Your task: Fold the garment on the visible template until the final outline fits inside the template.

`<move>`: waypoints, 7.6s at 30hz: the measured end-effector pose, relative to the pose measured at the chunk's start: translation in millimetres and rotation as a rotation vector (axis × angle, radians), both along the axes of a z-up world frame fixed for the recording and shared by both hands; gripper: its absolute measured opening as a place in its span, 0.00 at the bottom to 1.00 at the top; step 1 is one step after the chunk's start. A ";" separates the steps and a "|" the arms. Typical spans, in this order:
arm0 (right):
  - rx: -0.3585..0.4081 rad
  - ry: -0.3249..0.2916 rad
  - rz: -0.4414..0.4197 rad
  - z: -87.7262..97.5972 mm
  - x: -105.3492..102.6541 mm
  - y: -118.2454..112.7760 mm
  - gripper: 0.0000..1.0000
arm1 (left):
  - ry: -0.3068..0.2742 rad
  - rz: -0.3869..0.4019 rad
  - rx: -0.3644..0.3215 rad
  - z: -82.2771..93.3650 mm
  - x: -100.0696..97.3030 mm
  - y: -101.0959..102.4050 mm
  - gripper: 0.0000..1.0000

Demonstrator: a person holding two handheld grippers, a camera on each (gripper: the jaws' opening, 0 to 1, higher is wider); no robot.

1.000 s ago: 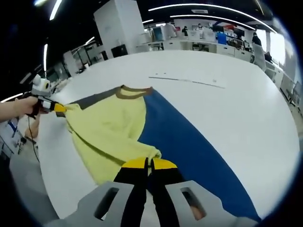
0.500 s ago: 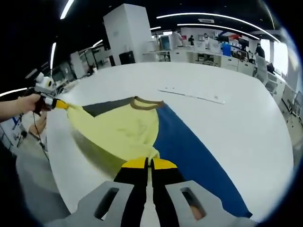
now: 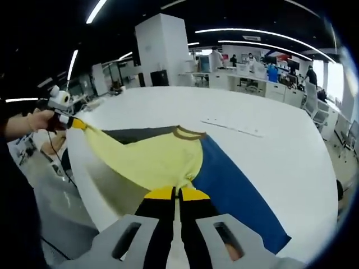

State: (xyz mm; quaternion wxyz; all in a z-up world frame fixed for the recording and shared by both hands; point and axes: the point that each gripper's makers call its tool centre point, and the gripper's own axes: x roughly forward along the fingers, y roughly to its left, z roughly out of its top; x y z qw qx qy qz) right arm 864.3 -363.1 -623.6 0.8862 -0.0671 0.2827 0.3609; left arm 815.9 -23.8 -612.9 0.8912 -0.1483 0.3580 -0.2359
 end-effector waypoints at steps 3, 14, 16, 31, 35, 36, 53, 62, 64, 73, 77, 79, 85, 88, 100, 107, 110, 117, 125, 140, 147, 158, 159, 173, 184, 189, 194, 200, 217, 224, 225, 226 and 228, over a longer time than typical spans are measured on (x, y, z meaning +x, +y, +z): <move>-0.008 0.016 0.004 -4.9 -16.2 -2.9 0.03 | 0.014 -0.020 0.032 -5.3 -14.7 -1.4 0.00; -0.032 0.109 -0.013 -36.3 -53.2 -7.3 0.03 | 0.084 -0.022 0.052 -38.5 -45.1 -1.2 0.00; -0.034 0.117 -0.015 -40.2 -57.3 -7.4 0.03 | 0.101 -0.021 0.057 -47.7 -48.3 2.0 0.00; -0.042 0.177 -0.017 -61.2 -85.1 -7.1 0.03 | 0.160 -0.037 0.086 -80.1 -64.0 18.1 0.00; -0.050 0.197 -0.018 -69.0 -92.5 -7.4 0.03 | 0.174 -0.049 0.097 -84.5 -73.0 11.2 0.00; -0.051 0.203 -0.017 -70.4 -94.2 -7.3 0.03 | 0.177 -0.050 0.099 -86.1 -73.8 11.3 0.00; -0.087 0.267 -0.002 -99.6 -111.3 -6.3 0.03 | 0.238 -0.071 0.132 -108.8 -87.9 12.2 0.00; -0.092 0.293 0.003 -108.3 -118.4 -5.2 0.03 | 0.273 -0.075 0.140 -120.0 -95.0 13.9 0.00; -0.092 0.303 0.001 -110.4 -120.4 -4.8 0.03 | 0.283 -0.075 0.140 -122.5 -97.1 13.9 0.00; -0.098 0.338 -0.005 -117.4 -125.7 -3.0 0.03 | 0.313 -0.077 0.144 -131.6 -103.4 14.6 0.00; -0.108 0.351 -0.004 -120.2 -126.8 -2.9 0.03 | 0.325 -0.077 0.147 -136.4 -105.3 15.0 0.00; -0.114 0.355 0.000 -120.9 -127.7 -2.3 0.03 | 0.330 -0.080 0.150 -137.6 -106.5 15.3 0.00; -0.140 0.372 0.021 -126.7 -132.1 -0.5 0.03 | 0.350 -0.085 0.160 -143.2 -110.7 16.8 0.00; -0.158 0.378 0.037 -129.6 -134.9 0.8 0.03 | 0.358 -0.087 0.161 -145.2 -113.0 17.3 0.00; -0.201 0.418 0.064 -138.4 -140.3 1.4 0.03 | 0.383 -0.103 0.185 -153.2 -117.7 19.9 0.00; -0.233 0.449 0.102 -145.9 -146.2 3.6 0.03 | 0.398 -0.119 0.210 -156.7 -120.8 22.3 0.00; -0.246 0.462 0.118 -148.7 -148.8 4.4 0.03 | 0.405 -0.125 0.221 -159.4 -122.0 24.0 0.00; -0.270 0.486 0.142 -154.5 -152.1 4.5 0.03 | 0.416 -0.136 0.238 -163.4 -123.7 25.5 0.00; -0.300 0.495 0.165 -159.1 -154.7 4.3 0.03 | 0.433 -0.142 0.247 -168.6 -126.2 26.2 0.00; -0.318 0.501 0.178 -164.5 -155.4 3.5 0.03 | 0.449 -0.150 0.254 -173.4 -127.7 26.2 0.00; -0.320 0.498 0.180 -164.7 -155.3 3.7 0.03 | 0.447 -0.149 0.255 -173.4 -127.5 26.1 0.00; -0.312 0.491 0.189 -163.8 -155.4 3.4 0.05 | 0.450 -0.159 0.262 -171.6 -127.7 24.6 0.00; -0.313 0.488 0.188 -163.5 -155.2 3.0 0.06 | 0.451 -0.160 0.263 -171.0 -127.7 24.6 0.00; -0.299 0.453 0.107 -146.0 -142.8 -20.2 0.18 | 0.424 -0.147 0.269 -148.3 -121.7 37.4 0.08; -0.247 0.425 0.036 -119.7 -135.9 -34.8 0.25 | 0.373 -0.129 0.239 -117.9 -111.9 41.3 0.24; -0.208 0.393 0.001 -102.2 -130.0 -37.9 0.27 | 0.344 -0.126 0.235 -103.6 -110.6 39.9 0.28; -0.185 0.355 -0.024 -83.7 -122.0 -40.7 0.31 | 0.313 -0.125 0.241 -90.5 -109.5 42.8 0.32; -0.146 0.301 -0.053 -58.6 -109.8 -39.2 0.37 | 0.236 -0.068 0.218 -68.6 -95.1 48.6 0.36; -0.060 0.195 -0.037 -0.4 -86.9 -29.8 0.62 | 0.036 0.017 0.161 -0.2 -65.8 44.9 0.60; -0.029 0.150 -0.064 26.1 -80.0 -41.2 0.70 | -0.022 0.020 0.157 27.1 -62.0 39.5 0.72; -0.025 0.139 -0.069 32.0 -78.8 -44.5 0.71 | -0.030 0.020 0.155 32.3 -61.6 38.3 0.73; -0.013 0.132 -0.075 36.8 -77.6 -46.3 0.73 | -0.037 0.020 0.158 35.7 -61.1 37.8 0.75; 0.029 0.118 -0.096 48.5 -75.3 -48.8 0.76 | -0.053 0.017 0.172 43.4 -59.9 37.8 0.78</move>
